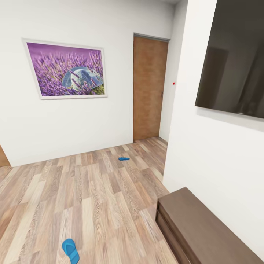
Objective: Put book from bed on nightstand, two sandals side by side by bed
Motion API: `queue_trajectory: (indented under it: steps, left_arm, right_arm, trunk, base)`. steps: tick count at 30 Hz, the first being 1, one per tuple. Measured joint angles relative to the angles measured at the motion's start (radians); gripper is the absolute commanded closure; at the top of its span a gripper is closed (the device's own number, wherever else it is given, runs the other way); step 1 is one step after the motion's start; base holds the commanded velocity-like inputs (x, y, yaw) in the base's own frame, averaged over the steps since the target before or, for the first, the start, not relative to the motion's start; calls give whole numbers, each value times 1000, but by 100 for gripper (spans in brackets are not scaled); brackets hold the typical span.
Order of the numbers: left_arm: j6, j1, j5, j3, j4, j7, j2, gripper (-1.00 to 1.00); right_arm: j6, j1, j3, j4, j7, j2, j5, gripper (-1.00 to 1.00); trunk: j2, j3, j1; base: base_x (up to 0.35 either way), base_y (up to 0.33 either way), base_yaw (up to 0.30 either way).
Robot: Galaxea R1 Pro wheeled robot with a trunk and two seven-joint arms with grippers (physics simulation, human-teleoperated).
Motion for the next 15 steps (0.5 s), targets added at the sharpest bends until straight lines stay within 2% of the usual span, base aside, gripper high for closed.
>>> queue_trajectory:
  steps: [15]
  left_arm:
    - [0, 0, 0, 0, 0, 0, 0, -100]
  right_arm:
    - [0, 0, 0, 0, -1, 0, 0, -100]
  trunk:
    - [0, 0, 0]
  base:
    - [199, -8, 0]
